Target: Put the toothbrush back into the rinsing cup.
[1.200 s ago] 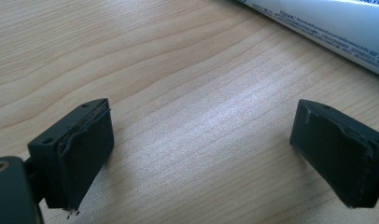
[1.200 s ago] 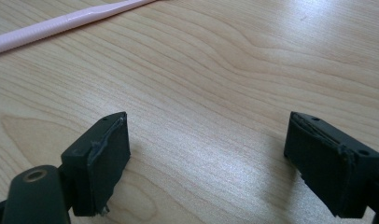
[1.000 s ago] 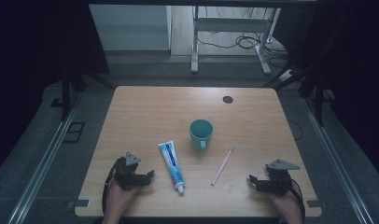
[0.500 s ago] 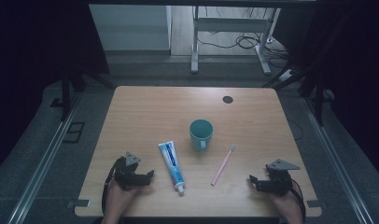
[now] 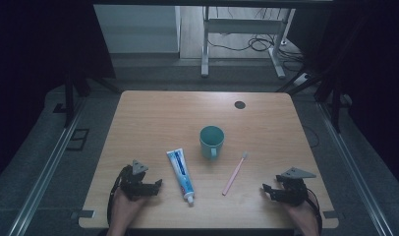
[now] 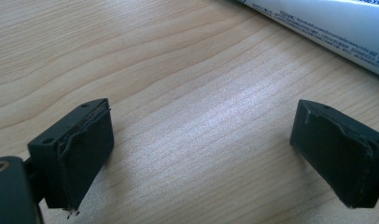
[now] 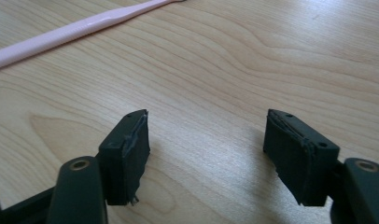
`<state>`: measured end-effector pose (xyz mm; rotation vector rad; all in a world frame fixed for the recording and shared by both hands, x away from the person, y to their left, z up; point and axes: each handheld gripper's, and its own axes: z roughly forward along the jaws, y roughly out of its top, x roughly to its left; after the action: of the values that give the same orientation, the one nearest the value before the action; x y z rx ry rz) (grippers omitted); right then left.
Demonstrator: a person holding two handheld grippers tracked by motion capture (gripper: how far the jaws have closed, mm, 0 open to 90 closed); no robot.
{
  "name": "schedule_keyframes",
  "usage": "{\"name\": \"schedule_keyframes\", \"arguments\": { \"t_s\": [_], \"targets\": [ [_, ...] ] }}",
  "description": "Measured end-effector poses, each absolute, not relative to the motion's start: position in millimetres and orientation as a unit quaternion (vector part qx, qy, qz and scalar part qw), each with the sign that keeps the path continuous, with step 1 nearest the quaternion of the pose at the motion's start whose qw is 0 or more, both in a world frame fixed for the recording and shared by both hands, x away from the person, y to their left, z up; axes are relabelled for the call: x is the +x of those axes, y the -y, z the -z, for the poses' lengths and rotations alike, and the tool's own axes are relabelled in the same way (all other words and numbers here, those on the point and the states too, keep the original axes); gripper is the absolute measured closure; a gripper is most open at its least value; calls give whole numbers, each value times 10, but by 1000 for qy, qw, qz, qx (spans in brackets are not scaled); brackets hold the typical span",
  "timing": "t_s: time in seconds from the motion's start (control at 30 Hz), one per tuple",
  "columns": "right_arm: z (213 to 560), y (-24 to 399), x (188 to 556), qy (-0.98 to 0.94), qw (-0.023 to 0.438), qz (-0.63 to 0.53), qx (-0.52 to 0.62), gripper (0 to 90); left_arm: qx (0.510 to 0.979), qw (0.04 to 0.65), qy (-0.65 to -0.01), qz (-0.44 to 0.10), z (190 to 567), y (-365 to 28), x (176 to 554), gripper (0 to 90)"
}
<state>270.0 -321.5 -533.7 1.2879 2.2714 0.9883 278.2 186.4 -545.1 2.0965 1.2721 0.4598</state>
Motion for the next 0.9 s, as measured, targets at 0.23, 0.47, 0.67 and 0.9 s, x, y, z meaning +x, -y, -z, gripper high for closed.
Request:
{"name": "schedule_keyframes", "arguments": {
  "t_s": [0.23, 0.47, 0.67, 0.9],
  "targets": [
    [5222, 3194, 2660, -808, 160, -355, 442, 620, 797, 318, -483, -174, 5450, -1864, 2782, 62],
    [5160, 3143, 2640, -819, 159, -353, 424, 810, 797, 318, -483, -174, 5451, -1865, 2782, 62],
    [5164, 3149, 2652, -818, 137, -352, 434, 890, 797, 318, -483, -175, 5451, -1864, 2782, 62],
    [5140, 3090, 2671, -823, 129, -352, 426, 891, 797, 318, -483, -175, 5451, -1864, 2782, 62]
  ]
}}
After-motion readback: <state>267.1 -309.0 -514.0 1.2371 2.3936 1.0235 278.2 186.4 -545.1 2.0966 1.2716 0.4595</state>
